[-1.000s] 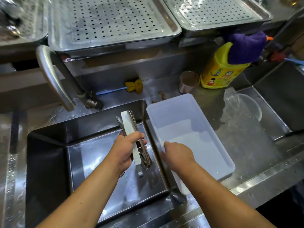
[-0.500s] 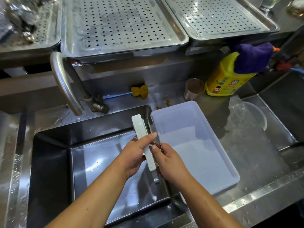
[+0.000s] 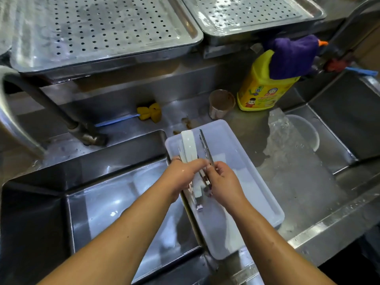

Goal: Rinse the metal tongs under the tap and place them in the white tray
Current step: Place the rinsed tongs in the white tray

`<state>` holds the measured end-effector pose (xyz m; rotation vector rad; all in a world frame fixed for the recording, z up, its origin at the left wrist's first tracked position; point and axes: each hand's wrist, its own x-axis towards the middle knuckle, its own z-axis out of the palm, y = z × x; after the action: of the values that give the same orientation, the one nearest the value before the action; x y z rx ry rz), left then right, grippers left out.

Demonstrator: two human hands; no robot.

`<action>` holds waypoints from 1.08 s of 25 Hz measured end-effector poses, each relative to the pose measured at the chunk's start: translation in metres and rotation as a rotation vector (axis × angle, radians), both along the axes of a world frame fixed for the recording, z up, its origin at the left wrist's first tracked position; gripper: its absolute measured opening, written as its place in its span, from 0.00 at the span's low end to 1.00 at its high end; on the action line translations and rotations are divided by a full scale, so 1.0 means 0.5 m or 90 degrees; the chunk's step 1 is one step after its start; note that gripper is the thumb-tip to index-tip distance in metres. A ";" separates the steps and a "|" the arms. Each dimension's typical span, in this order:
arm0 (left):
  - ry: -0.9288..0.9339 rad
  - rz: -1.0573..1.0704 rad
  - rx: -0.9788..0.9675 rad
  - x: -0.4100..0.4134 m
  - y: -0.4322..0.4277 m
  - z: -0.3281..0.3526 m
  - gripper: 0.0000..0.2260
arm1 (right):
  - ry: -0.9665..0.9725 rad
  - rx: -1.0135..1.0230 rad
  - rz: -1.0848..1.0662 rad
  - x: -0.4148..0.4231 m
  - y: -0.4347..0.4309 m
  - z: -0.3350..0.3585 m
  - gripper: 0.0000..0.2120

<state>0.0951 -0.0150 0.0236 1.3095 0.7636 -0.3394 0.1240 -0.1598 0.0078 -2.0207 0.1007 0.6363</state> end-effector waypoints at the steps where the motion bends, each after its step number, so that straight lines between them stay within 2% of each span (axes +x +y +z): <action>1: 0.029 -0.027 0.049 0.013 -0.009 0.000 0.40 | -0.019 -0.024 0.010 0.016 -0.012 -0.008 0.12; 4: 0.072 -0.052 0.165 0.032 -0.029 -0.011 0.62 | -0.107 -0.117 0.076 0.046 -0.046 -0.027 0.10; 7: 0.066 -0.043 0.198 0.031 -0.040 -0.026 0.68 | -0.140 -0.134 0.092 0.051 -0.068 -0.043 0.10; 9: 0.058 -0.032 0.218 0.021 -0.041 -0.033 0.66 | -0.163 -0.148 0.087 0.046 -0.076 -0.048 0.13; 13: 0.087 -0.047 0.297 0.010 -0.037 -0.047 0.52 | -0.231 -0.215 0.116 0.041 -0.094 -0.052 0.21; 15: 0.086 -0.011 0.261 0.008 -0.036 -0.051 0.47 | -0.232 -0.220 0.101 0.042 -0.098 -0.054 0.21; 18: 0.022 0.063 0.154 0.005 -0.045 -0.053 0.46 | -0.173 -0.175 0.088 0.039 -0.100 -0.049 0.23; 21: -0.009 0.068 0.137 0.000 -0.064 -0.052 0.44 | -0.126 -0.134 0.104 0.037 -0.104 -0.041 0.23; 24: 0.017 0.041 0.226 -0.017 -0.071 -0.053 0.39 | -0.178 -0.208 0.131 0.032 -0.118 -0.043 0.21; 27: 0.098 -0.046 0.340 -0.046 -0.058 -0.058 0.38 | -0.177 -0.274 0.185 0.006 -0.136 -0.045 0.22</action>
<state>0.0719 -0.0440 -0.0054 1.8318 0.9795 -0.3068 0.1269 -0.2276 -0.0145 -2.5489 -0.2455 0.5355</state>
